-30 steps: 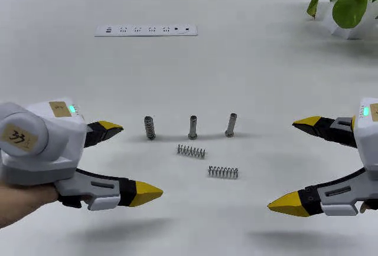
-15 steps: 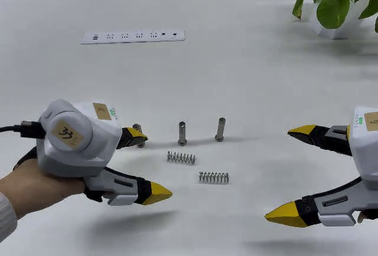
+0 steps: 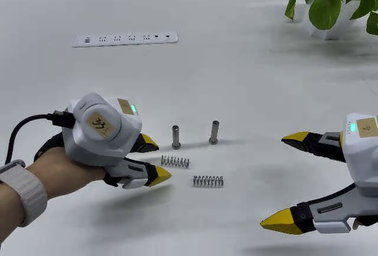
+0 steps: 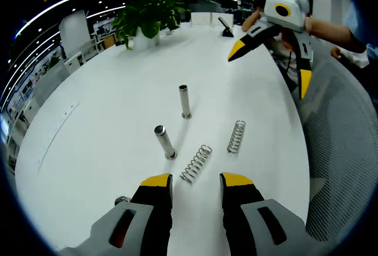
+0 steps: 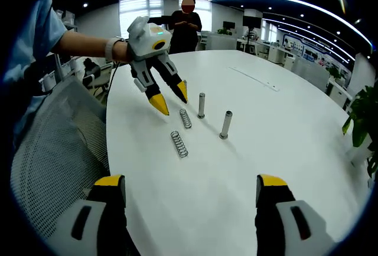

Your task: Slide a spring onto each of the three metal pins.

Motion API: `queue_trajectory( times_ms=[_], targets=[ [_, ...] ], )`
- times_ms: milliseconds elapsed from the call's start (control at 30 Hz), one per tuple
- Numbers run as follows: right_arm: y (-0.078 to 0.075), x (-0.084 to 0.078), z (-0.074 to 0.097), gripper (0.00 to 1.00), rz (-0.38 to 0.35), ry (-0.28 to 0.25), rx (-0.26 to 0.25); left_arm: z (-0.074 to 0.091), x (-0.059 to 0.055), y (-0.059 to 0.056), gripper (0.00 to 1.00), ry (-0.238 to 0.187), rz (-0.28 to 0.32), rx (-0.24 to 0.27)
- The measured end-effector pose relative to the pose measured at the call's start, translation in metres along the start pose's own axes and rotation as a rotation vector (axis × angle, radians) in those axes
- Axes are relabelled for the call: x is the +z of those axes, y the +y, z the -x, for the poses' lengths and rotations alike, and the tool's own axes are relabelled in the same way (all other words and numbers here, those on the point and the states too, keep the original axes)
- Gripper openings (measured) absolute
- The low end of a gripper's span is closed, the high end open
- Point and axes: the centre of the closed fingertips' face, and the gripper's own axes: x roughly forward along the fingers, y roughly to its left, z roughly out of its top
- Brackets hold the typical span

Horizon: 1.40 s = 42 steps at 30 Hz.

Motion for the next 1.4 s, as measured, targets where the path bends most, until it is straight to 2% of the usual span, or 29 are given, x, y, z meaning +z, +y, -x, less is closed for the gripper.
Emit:
queue_trajectory(
  times_ms=[133, 200, 500, 767, 967, 1133, 1333, 1400],
  targets=[
    [0.001, -0.001, 0.000, 0.92, -0.004, 0.002, 0.000, -0.005, -0.001, 0.004, 0.23, 0.026, -0.005, 0.000],
    [0.001, -0.003, 0.001, 0.92, -0.006, 0.003, -0.001, -0.007, 0.000, 0.005, 0.21, 0.031, -0.011, 0.007],
    [0.000, -0.007, 0.002, 0.92, -0.014, 0.002, 0.004, -0.017, -0.007, 0.011, 0.19, 0.086, -0.047, -0.003],
    [0.002, -0.006, 0.002, 0.92, -0.020, 0.000, 0.003, -0.023, -0.013, 0.008, 0.17, 0.135, -0.038, -0.018],
    [0.003, -0.006, 0.001, 0.92, -0.021, 0.002, 0.006, -0.022, -0.016, 0.009, 0.15, 0.147, -0.031, -0.030],
    [0.004, -0.004, -0.002, 0.91, -0.018, 0.000, 0.011, -0.023, -0.018, 0.007, 0.14, 0.192, -0.075, -0.050],
    [0.004, -0.002, -0.003, 0.91, -0.017, -0.003, 0.014, -0.023, -0.018, 0.003, 0.14, 0.254, -0.167, -0.082],
    [0.003, -0.002, -0.003, 0.91, -0.015, -0.004, 0.012, -0.024, -0.018, 0.003, 0.14, 0.272, -0.168, -0.084]
  ],
)
